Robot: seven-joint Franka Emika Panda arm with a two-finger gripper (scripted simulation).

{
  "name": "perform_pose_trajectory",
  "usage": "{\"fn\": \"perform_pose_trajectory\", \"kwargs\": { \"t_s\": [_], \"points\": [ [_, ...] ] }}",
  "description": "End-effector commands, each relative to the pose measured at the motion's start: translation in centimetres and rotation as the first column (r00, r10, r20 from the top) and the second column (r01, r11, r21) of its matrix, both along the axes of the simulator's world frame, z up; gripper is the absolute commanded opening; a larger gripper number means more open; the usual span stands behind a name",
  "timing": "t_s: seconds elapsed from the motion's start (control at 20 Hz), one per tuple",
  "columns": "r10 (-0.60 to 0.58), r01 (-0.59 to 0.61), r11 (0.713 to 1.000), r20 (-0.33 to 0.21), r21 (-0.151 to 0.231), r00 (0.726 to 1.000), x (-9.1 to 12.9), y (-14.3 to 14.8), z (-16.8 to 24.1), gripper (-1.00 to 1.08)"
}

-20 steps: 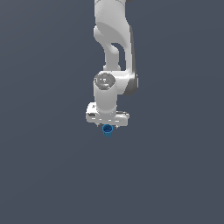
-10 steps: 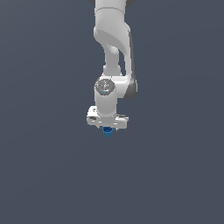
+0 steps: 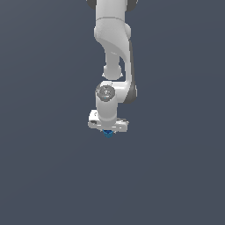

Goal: Pick up the object and move it to a goal position.

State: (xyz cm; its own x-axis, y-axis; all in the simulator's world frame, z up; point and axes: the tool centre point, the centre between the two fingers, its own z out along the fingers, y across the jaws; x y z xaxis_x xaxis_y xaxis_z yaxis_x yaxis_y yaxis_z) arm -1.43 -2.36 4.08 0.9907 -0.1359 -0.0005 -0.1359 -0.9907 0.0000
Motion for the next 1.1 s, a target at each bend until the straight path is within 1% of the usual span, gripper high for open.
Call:
{"fn": "perform_pose_trajectory", "kwargs": {
  "t_s": [0.0, 0.6, 0.85, 1.05],
  "points": [
    [0.000, 0.000, 1.000, 0.000, 0.000, 1.000, 0.0, 0.0, -0.1, -1.00],
    [0.000, 0.000, 1.000, 0.001, 0.000, 1.000, 0.0, 0.1, 0.4, -1.00],
    [0.000, 0.000, 1.000, 0.001, 0.000, 1.000, -0.3, 0.4, 2.1, -1.00],
    [0.000, 0.000, 1.000, 0.001, 0.000, 1.000, -0.7, 0.9, 4.4, -1.00]
  ]
}}
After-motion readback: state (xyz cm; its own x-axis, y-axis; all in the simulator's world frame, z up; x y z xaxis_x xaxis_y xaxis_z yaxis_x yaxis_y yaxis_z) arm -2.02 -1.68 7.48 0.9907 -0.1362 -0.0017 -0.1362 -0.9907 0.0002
